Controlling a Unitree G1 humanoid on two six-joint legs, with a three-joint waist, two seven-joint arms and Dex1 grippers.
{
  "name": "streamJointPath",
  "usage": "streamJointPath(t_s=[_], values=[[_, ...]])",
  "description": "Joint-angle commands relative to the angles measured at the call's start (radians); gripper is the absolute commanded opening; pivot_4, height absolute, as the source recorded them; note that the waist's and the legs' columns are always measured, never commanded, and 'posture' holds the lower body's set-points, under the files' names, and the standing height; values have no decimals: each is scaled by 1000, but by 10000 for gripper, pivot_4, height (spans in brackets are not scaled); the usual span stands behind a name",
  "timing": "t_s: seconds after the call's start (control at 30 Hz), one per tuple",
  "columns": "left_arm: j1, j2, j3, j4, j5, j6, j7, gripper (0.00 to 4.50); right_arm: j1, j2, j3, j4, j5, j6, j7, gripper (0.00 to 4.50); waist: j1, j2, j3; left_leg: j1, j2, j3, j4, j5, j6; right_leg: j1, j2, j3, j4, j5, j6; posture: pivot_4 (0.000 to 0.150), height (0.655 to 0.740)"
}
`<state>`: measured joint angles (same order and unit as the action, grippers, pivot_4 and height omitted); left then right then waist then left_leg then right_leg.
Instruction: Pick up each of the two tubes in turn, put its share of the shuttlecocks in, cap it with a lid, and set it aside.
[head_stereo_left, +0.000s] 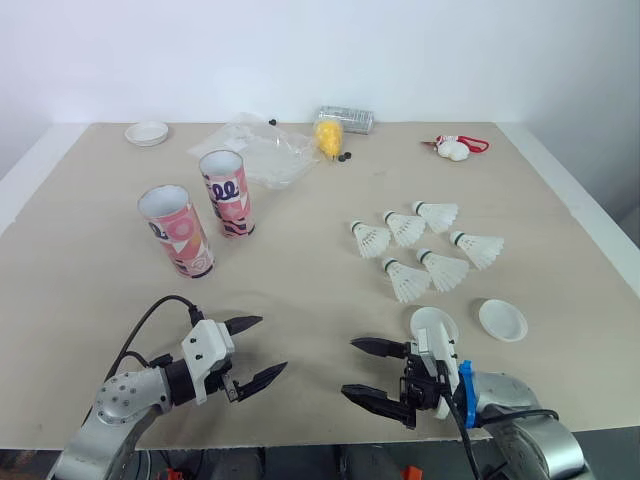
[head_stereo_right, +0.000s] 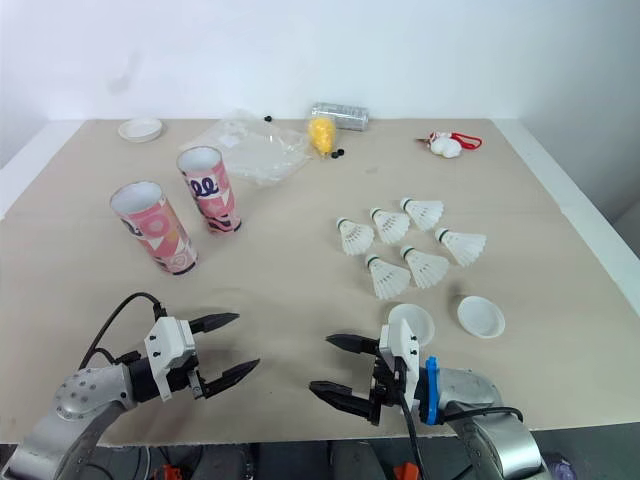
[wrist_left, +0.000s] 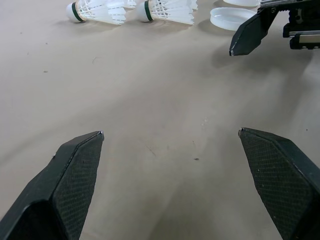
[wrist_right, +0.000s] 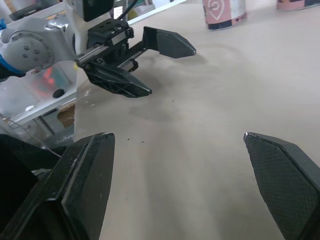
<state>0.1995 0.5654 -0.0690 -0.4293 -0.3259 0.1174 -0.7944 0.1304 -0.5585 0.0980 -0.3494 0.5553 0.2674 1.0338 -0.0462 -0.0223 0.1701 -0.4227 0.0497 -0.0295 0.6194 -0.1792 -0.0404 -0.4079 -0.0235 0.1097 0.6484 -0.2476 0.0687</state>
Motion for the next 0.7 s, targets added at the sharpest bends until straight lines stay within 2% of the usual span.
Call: streamJointPath(t_s=[0.03, 0.3, 0.53, 0.7], values=[[-9, -3, 8, -17, -11, -1, -1, 45000, -22, 2, -22, -48, 28, 14, -15, 44196, 0, 0, 0, 0, 0, 0, 0, 0, 0, 0, 0, 0, 0, 0, 0, 1500, 7400], [-35, -41, 44, -7, -7, 18, 68, 45000, -82, -24, -76, -91, 102, 101, -50, 44196, 0, 0, 0, 0, 0, 0, 0, 0, 0, 0, 0, 0, 0, 0, 0, 1500, 7400], [-14, -141, 96, -48, 31, 44, 254, 45000, -466, -48, -106, -59, 260, 322, -83, 44196, -2, -1, 1, 1, 1, 0, 2, 1, 2, 0, 1, 0, 0, 5, 0, 1500, 7400], [19, -242, 135, -84, 81, 71, 435, 45000, -683, -17, 11, 188, 121, 247, 59, 44196, -1, -2, 1, -1, 0, 0, 2, 1, 2, 1, 2, 1, 0, 3, 2, 1500, 7400]])
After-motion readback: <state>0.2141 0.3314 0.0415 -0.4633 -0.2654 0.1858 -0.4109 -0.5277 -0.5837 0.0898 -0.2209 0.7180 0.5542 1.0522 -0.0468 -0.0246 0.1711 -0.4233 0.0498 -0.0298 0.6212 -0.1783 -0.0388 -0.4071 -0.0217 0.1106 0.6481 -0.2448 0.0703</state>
